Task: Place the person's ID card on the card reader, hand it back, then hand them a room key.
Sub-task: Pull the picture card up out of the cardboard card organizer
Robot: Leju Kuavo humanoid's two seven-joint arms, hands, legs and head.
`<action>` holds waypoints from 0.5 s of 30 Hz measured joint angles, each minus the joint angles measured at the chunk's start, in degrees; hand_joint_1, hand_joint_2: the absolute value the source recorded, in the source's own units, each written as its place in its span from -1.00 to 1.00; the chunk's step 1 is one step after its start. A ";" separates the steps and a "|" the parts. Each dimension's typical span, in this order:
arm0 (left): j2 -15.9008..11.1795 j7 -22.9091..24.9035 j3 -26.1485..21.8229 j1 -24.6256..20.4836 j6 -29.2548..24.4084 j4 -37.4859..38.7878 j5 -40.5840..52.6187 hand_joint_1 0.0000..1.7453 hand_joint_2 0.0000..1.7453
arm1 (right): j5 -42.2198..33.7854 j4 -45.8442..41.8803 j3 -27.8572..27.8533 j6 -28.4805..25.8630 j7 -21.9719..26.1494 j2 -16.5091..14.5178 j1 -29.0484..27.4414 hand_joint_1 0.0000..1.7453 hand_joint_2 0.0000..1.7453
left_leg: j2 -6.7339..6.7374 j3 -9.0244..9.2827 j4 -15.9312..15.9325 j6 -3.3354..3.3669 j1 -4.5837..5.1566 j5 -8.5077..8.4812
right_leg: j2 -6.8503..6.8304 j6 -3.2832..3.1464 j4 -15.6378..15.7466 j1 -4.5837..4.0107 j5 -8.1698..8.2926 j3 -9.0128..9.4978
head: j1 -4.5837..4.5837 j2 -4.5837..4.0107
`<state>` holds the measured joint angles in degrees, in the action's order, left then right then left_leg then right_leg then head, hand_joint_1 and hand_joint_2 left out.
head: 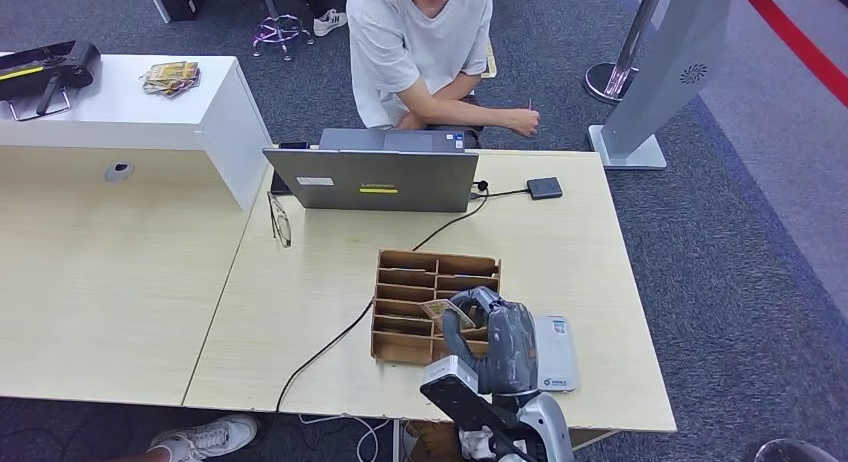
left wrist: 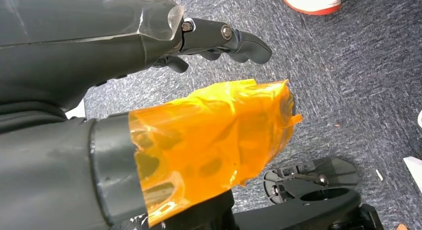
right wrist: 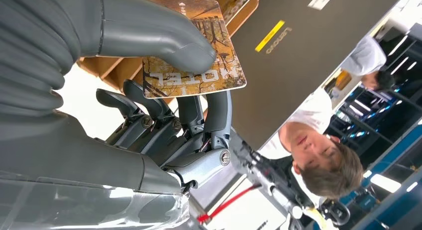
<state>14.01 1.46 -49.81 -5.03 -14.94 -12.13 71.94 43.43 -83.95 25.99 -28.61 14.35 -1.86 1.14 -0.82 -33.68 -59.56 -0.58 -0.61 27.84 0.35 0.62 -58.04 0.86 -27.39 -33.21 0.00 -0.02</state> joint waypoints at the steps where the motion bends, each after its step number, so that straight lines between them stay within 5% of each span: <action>1: 0.00 0.00 -0.01 0.01 -0.03 0.00 -0.04 -1.00 -1.00 | -0.63 -0.20 0.00 0.37 0.29 0.00 -0.11 1.00 1.00 | 0.00 0.00 0.00 0.00 0.00 0.00 | 0.00 0.00 0.00 0.00 0.00 0.00 | 0.00 0.00; 15: -0.02 -0.02 -0.07 0.11 -0.14 0.00 -0.14 -1.00 -1.00 | -6.95 -1.87 0.17 5.15 2.90 -0.02 -0.47 1.00 1.00 | 0.00 -0.01 0.00 0.00 0.00 0.00 | 0.00 0.00 0.00 0.00 0.00 0.01 | 0.00 0.00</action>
<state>13.99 1.44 -49.87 -4.92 -15.08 -12.13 71.80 36.49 -85.82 26.16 -23.45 17.26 -1.87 0.67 -0.82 -33.68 -59.56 -0.58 -0.61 27.84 0.35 0.62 -58.04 0.86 -27.39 -33.21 0.00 -0.02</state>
